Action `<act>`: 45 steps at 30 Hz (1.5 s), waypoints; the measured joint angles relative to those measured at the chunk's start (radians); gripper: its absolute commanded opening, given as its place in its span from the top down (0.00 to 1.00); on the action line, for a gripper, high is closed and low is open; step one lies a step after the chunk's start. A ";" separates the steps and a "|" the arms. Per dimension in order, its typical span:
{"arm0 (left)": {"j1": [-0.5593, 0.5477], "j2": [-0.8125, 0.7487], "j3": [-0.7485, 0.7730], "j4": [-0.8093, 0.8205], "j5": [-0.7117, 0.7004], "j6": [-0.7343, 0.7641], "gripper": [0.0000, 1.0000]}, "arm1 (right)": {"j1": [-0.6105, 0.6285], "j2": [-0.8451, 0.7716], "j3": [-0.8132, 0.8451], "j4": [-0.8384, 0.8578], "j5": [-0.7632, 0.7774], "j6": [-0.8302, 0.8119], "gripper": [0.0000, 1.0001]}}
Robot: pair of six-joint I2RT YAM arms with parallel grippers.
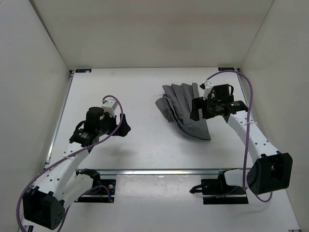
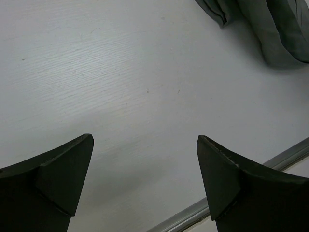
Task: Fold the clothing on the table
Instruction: Flatten the skirt out
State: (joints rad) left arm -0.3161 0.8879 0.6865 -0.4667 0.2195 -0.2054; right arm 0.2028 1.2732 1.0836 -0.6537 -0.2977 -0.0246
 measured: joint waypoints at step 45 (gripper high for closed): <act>-0.191 1.159 0.762 0.644 0.166 -0.517 0.30 | -0.150 -0.062 -0.084 0.040 0.062 0.079 0.21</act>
State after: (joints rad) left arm -0.5068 2.0472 1.4487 0.1776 0.3851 -0.7223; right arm 0.0532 1.2114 1.0000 -0.6132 -0.2356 0.0540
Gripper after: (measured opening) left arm 0.694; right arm 0.797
